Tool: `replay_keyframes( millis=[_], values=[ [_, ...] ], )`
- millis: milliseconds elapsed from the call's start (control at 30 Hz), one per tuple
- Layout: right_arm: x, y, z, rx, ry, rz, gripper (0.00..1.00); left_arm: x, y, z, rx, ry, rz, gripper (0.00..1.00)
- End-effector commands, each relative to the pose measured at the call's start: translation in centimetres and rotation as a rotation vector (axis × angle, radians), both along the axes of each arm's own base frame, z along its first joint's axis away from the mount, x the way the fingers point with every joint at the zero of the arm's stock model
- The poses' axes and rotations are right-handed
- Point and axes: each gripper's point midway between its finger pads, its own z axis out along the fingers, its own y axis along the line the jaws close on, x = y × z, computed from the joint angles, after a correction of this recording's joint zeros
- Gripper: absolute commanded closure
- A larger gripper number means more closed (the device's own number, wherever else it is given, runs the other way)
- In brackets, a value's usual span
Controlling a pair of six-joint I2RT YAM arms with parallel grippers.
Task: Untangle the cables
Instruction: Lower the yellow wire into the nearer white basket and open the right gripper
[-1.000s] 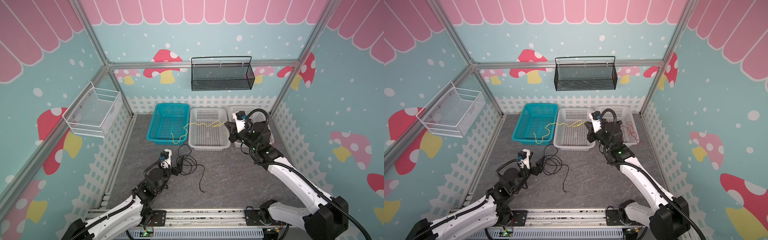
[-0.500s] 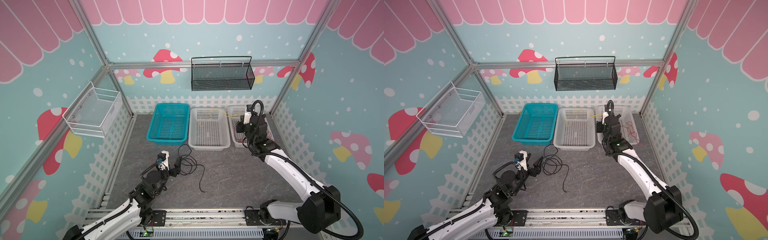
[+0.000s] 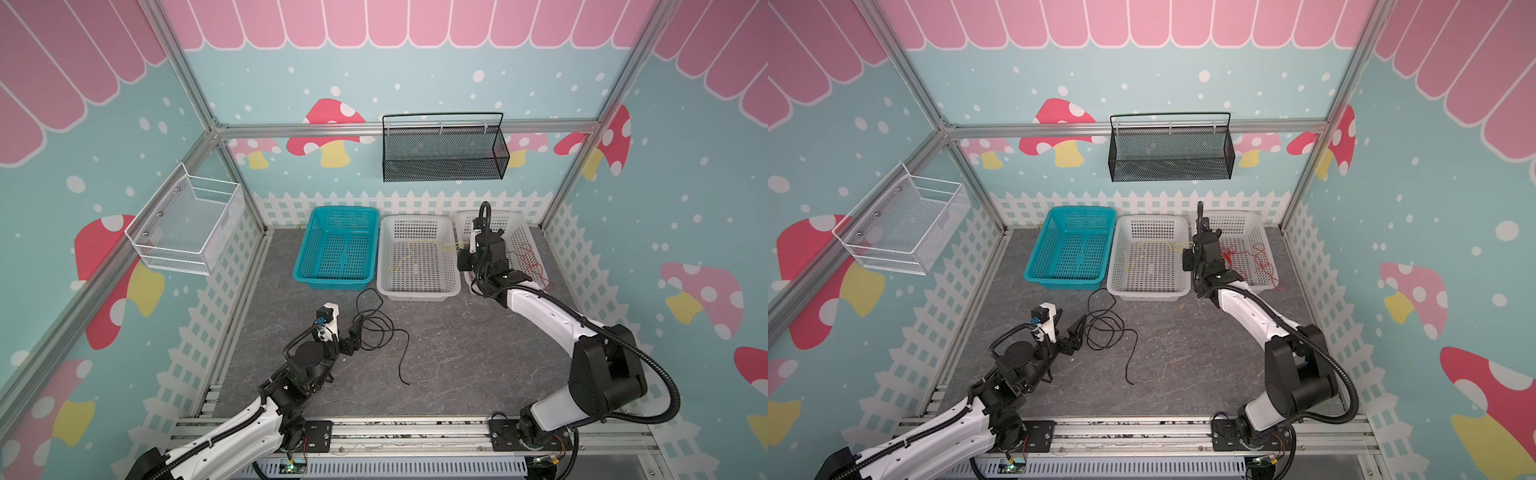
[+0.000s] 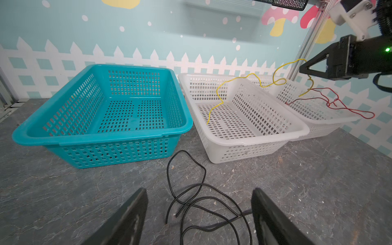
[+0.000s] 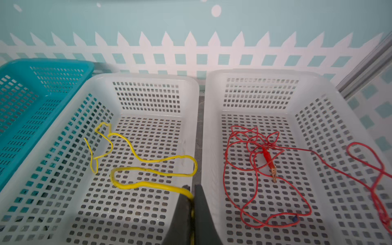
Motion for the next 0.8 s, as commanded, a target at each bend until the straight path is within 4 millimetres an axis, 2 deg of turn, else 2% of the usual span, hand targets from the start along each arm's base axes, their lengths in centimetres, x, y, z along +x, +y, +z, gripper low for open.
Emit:
replay_keyframes(
  millis=[0, 433, 667, 767],
  values=[
    [-0.1, 1.3, -1.1, 0.075, 0.026, 0.044, 1.0, 0.0, 0.5, -0.8, -0.001, 0.015, 0.022, 0.23],
    [-1.5, 4.1, -5.4, 0.162, 0.147, 0.176, 0.97, -0.2, 0.9, -1.1, -0.012, 0.02, 0.032, 0.23],
    [-2.6, 3.9, -8.2, 0.162, 0.21, 0.177, 0.97, -0.3, 1.0, -1.3, -0.011, 0.025, 0.035, 0.23],
    [-2.9, 4.0, -8.7, 0.161, 0.218, 0.185, 0.93, -0.3, 1.0, -1.3, -0.011, 0.025, 0.037, 0.23]
  ],
)
